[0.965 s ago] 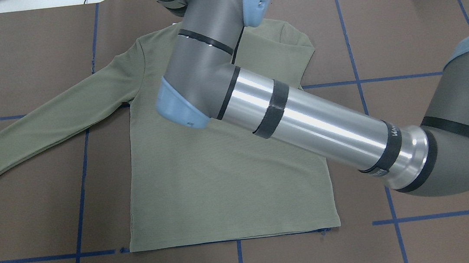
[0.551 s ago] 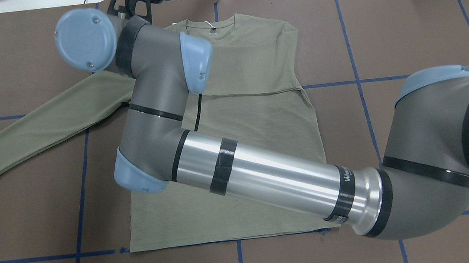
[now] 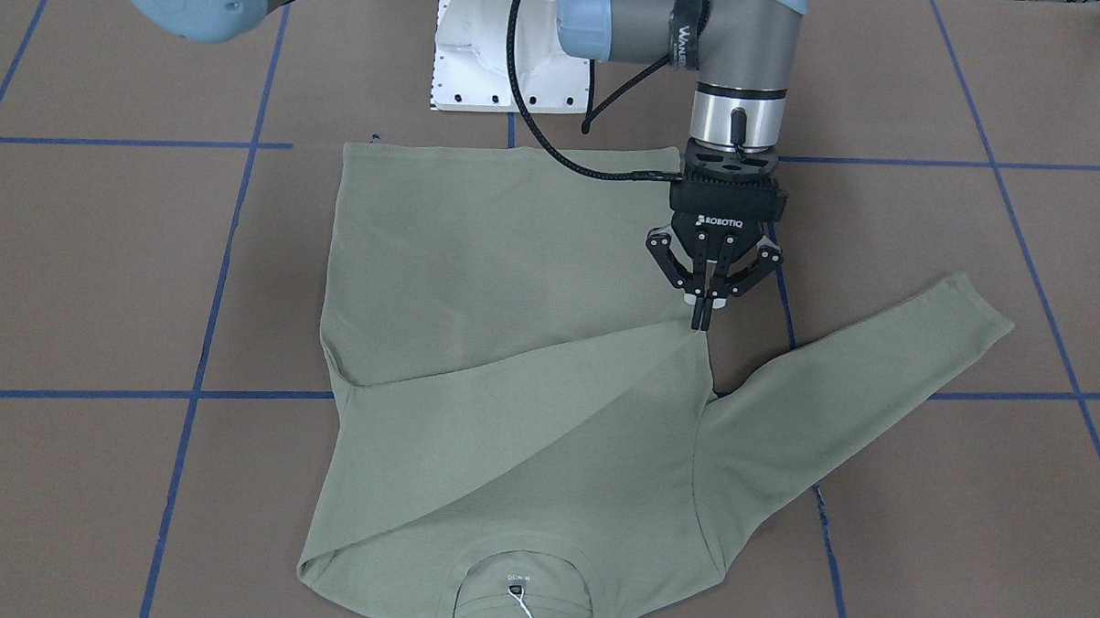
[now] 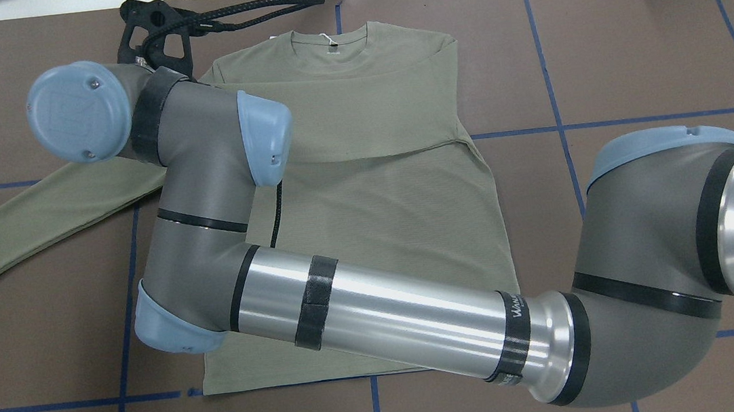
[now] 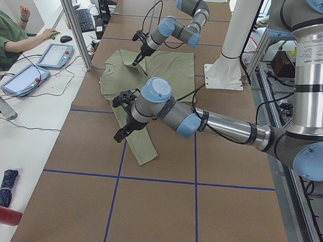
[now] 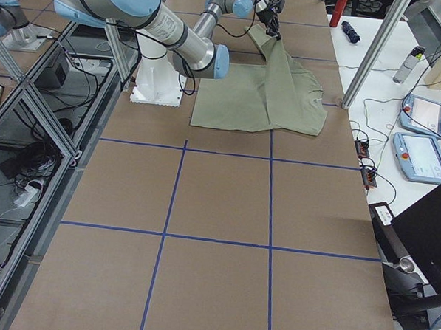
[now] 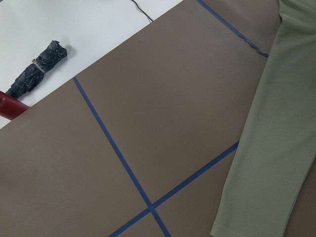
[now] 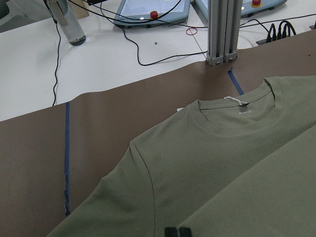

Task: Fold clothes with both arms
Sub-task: 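Lift the cuff with the right gripper and fold the sleeve across the shirt body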

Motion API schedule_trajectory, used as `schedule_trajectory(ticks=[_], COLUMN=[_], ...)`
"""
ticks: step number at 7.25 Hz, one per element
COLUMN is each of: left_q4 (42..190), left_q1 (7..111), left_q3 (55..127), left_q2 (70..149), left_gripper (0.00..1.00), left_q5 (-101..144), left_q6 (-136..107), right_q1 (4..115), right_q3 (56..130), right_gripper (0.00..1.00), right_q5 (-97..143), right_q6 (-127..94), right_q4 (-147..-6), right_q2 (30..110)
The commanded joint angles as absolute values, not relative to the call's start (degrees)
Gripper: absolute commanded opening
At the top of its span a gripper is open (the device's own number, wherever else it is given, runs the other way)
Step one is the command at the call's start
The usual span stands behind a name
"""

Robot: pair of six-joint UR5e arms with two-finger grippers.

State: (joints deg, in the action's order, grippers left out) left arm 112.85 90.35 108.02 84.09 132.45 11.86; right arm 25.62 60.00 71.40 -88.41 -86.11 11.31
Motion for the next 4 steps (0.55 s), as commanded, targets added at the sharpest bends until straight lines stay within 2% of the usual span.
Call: schedule_trajectory(ticks=[1,2,4], left_q4=[112.76,112.76,112.76], left_q1=[90.35,90.35,90.35], left_q3=[108.02,108.02,108.02], left_q2=[84.02,84.11,84.11], left_gripper=[1.0,1.0,1.0], left_q5=[132.45,132.45,132.45], left_q6=[11.87,11.87,11.87], right_q1=[25.58,25.58,25.66], right_q3=[57.84,56.27,55.46], right_gripper=[0.81,0.95,0.97], right_q5=[71.37,71.37,71.45], right_q6=[-89.9,-89.91,-90.17], right_q4=[-85.87,-85.78,-85.78], right_q2=[10.63,10.29,9.76])
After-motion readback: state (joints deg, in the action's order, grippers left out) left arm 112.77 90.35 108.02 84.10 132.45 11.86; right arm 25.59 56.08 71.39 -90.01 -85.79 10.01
